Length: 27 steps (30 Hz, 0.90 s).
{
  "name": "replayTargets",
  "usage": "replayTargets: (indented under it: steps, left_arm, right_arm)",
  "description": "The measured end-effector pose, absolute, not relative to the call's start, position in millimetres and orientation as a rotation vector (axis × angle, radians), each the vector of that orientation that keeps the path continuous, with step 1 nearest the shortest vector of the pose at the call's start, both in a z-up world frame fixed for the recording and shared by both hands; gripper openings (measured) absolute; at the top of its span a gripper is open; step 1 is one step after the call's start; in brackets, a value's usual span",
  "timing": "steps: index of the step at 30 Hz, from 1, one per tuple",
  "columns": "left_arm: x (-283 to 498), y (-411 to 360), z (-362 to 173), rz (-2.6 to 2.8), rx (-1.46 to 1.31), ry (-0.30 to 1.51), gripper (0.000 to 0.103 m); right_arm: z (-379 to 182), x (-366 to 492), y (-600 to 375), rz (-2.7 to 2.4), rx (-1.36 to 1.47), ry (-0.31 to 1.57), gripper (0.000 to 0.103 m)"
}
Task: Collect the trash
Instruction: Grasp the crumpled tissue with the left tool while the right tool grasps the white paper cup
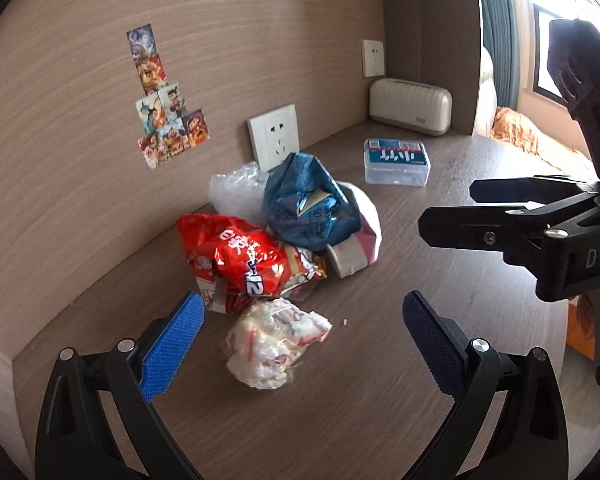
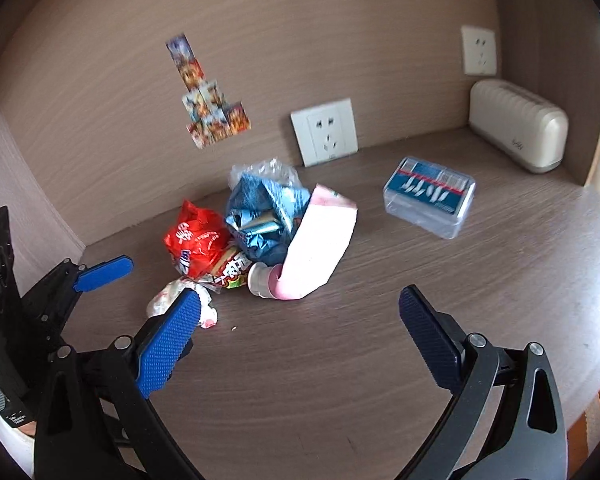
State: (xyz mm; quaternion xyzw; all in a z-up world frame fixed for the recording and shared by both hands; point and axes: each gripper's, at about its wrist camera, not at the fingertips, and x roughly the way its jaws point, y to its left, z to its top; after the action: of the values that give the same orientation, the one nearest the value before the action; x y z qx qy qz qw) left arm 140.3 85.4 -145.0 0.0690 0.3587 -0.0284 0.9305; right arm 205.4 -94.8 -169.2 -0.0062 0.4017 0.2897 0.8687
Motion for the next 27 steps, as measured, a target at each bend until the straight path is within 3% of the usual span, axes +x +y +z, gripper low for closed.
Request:
replayTargets:
  steps: [6, 12, 17, 20, 22, 27]
  left_arm:
    - [152, 103, -162, -0.127, 0.106, 0.792, 0.096]
    - [158, 109, -175, -0.204, 0.110, 0.837, 0.079]
    - [162, 107, -180, -0.226, 0.143, 0.841, 0.080]
    - [162, 108, -182, -0.231, 0.125, 0.843, 0.078]
    - [164, 108, -184, -0.208, 0.127, 0.848, 0.063]
    - [166, 112, -180, -0.211, 0.083, 0.832, 0.057]
  right_arm:
    - [-193, 224, -62, 0.590, -0.083, 0.907, 0.098]
    - [-209, 230, -39, 0.572, -0.139, 0.950, 0.081]
    - [-221, 228, -27, 0.505, -0.181, 0.952, 0.075]
    - [-224, 228, -27, 0.458, -0.180, 0.928, 0.056]
    - [-224, 227, -28, 0.443, -0.196, 0.904, 0.038]
    - [-219, 222, -43, 0.447, -0.164, 0.863, 0.036]
